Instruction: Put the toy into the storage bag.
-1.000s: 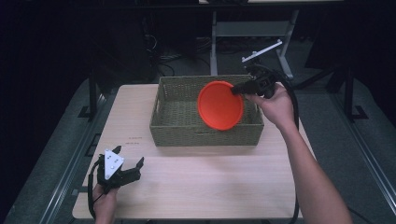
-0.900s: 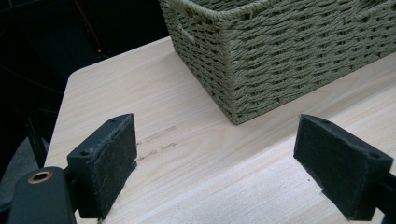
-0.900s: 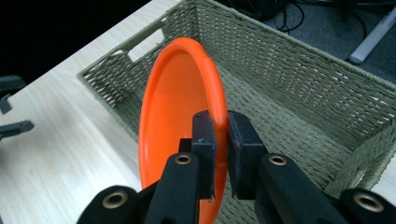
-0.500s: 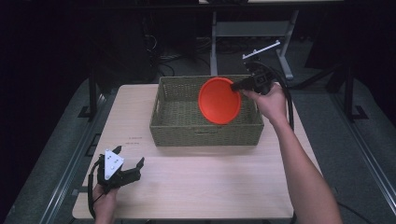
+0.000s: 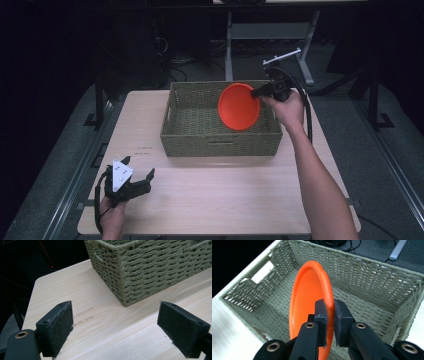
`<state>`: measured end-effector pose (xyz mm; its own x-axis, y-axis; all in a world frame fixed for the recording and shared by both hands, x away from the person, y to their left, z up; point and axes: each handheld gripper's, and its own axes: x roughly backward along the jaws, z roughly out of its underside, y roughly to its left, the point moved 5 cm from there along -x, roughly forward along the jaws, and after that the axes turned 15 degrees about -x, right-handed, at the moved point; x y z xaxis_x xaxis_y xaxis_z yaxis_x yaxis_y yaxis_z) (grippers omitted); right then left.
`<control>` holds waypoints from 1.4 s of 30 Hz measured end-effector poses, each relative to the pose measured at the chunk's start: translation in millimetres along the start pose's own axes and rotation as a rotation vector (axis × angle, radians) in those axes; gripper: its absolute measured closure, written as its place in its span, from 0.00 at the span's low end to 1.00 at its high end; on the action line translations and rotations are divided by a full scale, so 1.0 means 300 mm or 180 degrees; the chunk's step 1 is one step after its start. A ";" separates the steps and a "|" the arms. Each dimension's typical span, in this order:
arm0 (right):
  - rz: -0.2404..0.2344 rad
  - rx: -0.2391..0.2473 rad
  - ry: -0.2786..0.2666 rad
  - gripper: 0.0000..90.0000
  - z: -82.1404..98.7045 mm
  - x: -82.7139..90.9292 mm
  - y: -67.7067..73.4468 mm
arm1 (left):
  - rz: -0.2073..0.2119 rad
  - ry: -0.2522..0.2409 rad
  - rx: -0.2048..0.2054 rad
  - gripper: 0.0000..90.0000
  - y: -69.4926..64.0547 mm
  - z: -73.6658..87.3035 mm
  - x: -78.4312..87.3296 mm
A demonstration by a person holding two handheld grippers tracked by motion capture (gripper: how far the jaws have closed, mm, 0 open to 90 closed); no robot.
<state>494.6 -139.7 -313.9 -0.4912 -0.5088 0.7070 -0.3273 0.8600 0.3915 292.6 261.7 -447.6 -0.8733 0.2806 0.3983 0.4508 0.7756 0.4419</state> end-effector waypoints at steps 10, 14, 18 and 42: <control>-0.0001 -0.0088 0.0046 0.91 0.014 -0.050 -0.006 | -0.0011 -0.0001 0.0013 0.14 0.003 0.001 0.002; 0.0046 -0.0082 0.0117 0.91 0.034 -0.093 -0.012 | -0.0011 0.0014 0.0009 0.14 0.004 0.001 0.002; 0.0110 -0.0099 0.0197 0.91 0.057 -0.142 -0.028 | -0.0009 0.0023 -0.0003 0.14 0.005 0.002 0.003; 0.0144 -0.0167 0.0508 0.90 0.119 -0.250 -0.055 | -0.0010 0.0051 0.0064 0.14 0.006 0.003 0.001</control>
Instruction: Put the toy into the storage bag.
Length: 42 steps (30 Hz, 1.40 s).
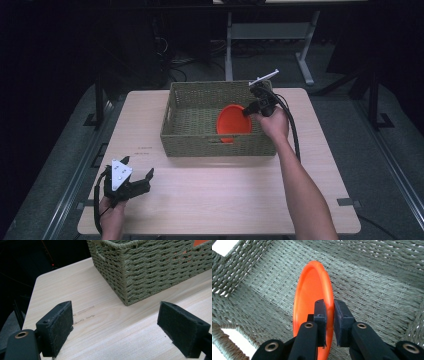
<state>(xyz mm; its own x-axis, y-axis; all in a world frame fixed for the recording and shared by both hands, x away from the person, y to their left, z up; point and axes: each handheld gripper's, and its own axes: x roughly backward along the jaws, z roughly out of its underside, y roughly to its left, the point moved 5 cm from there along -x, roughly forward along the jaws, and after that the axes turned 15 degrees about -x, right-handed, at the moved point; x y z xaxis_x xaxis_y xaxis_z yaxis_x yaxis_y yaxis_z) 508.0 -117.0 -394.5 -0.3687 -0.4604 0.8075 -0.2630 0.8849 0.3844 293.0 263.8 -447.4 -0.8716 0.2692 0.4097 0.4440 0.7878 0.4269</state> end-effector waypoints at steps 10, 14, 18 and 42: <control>-0.0034 -0.0103 0.0064 0.86 0.014 0.001 -0.025 | -0.0010 0.0009 -0.0006 0.14 0.001 0.001 0.001; -0.0032 -0.0110 0.0088 0.82 0.015 -0.002 -0.031 | -0.0020 0.0020 0.0001 0.14 0.004 0.001 0.000; -0.0002 -0.0111 0.0115 0.78 0.016 -0.007 -0.034 | -0.0030 0.0005 -0.0002 0.14 0.004 0.000 0.002; 0.0136 -0.0111 0.0318 0.59 0.037 -0.036 -0.062 | -0.0002 0.0018 0.0013 0.14 0.003 0.001 -0.005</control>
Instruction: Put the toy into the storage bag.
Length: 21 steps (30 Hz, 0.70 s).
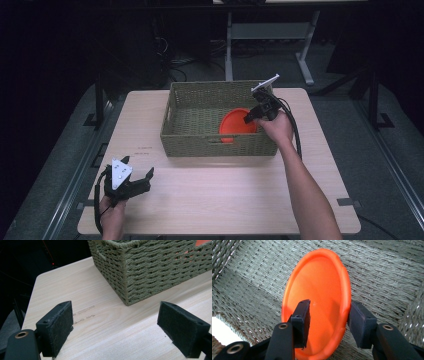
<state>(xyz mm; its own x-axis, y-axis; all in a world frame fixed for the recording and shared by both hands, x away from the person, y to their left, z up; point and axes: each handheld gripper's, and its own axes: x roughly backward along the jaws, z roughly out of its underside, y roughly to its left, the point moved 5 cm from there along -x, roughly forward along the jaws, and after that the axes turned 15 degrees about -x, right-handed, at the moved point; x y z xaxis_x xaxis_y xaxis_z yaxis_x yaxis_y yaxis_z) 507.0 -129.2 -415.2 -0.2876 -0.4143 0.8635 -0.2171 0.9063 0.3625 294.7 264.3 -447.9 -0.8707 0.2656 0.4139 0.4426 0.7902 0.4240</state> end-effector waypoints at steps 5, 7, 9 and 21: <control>-0.0140 -0.0094 -0.0133 0.58 -0.005 0.031 0.003 | -0.0015 0.0007 0.0019 0.14 0.002 0.002 0.001; -0.0104 -0.0087 -0.0147 0.57 -0.004 0.038 0.004 | -0.0015 -0.0003 0.0018 0.14 0.001 0.000 0.001; -0.0128 -0.0079 -0.0148 0.59 -0.002 0.043 0.001 | -0.0003 0.0000 -0.0004 0.14 -0.001 0.000 0.001; -0.0386 -0.0116 -0.0160 0.50 0.027 0.057 -0.001 | 0.0030 0.0024 -0.0047 0.14 -0.007 0.000 -0.002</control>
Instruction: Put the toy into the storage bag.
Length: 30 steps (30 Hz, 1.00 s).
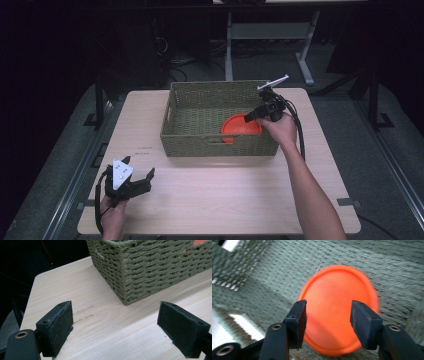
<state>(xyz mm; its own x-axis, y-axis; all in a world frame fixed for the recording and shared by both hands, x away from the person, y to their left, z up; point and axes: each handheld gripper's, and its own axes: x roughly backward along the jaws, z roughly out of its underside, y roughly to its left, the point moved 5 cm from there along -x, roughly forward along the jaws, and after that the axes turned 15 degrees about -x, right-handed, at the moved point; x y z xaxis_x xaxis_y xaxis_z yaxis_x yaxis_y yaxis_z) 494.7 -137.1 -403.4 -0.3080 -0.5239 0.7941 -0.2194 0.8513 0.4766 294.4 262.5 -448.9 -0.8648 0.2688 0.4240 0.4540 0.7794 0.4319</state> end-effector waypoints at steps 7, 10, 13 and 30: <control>-0.0124 0.0024 0.0043 0.44 0.016 0.020 0.025 | -0.0018 -0.0014 0.0017 0.14 -0.001 -0.002 0.002; -0.0180 0.0029 0.0051 0.42 0.021 0.029 0.034 | -0.0028 -0.0015 0.0021 0.14 0.000 -0.002 0.004; -0.0189 0.0056 0.0087 0.40 0.026 0.033 0.042 | -0.0024 -0.0012 0.0025 0.14 0.001 -0.002 0.002; -0.0381 0.0171 -0.0010 0.38 0.050 0.084 0.069 | -0.0037 -0.0015 0.0023 0.14 0.002 -0.002 0.004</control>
<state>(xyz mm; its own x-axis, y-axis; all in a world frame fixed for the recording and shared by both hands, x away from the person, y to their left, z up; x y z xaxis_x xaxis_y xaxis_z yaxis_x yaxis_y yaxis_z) 468.4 -133.2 -379.2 -0.2796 -0.6219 0.7315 -0.3041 0.7800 0.5469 293.8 262.9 -447.7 -0.8711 0.2623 0.4153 0.4423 0.7865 0.4310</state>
